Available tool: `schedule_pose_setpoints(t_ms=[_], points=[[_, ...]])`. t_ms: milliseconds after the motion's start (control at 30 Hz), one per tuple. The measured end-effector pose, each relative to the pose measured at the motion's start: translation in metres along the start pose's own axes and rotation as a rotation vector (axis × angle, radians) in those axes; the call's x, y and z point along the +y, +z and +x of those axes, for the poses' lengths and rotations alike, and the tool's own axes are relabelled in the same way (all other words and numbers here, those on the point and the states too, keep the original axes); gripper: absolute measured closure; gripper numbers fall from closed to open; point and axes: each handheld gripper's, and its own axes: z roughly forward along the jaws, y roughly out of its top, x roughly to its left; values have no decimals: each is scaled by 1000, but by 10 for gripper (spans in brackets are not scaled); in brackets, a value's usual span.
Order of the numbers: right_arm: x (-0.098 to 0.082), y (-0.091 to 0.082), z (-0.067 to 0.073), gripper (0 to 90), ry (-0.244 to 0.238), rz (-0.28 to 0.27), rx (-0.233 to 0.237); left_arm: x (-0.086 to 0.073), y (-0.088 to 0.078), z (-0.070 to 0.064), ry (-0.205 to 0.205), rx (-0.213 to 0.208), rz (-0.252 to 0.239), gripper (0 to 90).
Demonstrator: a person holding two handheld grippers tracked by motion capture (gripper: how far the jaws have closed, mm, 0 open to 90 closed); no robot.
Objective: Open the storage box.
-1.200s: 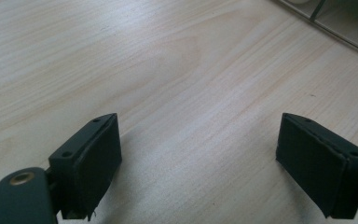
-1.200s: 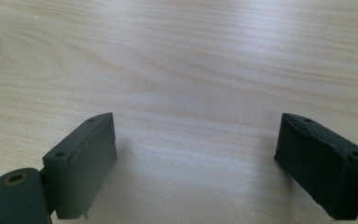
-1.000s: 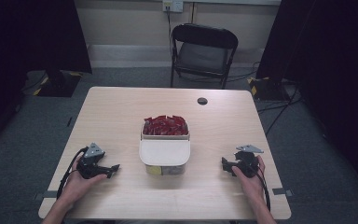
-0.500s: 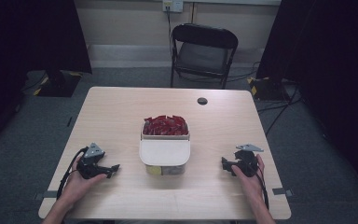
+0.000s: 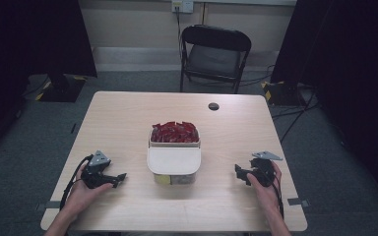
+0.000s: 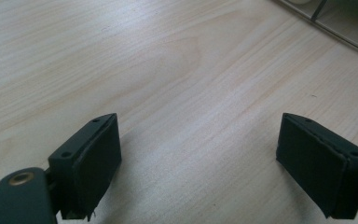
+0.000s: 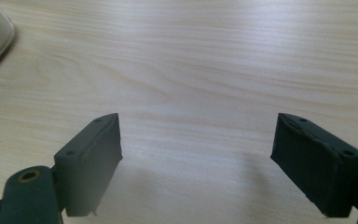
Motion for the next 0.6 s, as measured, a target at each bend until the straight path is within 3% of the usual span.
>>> schedule_pose_setpoints(t_ms=[167, 600], points=[[3, -6, 4, 155, -3, -12, 27, 0, 0, 0, 0, 0, 0, 133], [10, -20, 29, 159, -86, -34, 73, 0, 0, 0, 0, 0, 0, 133]])
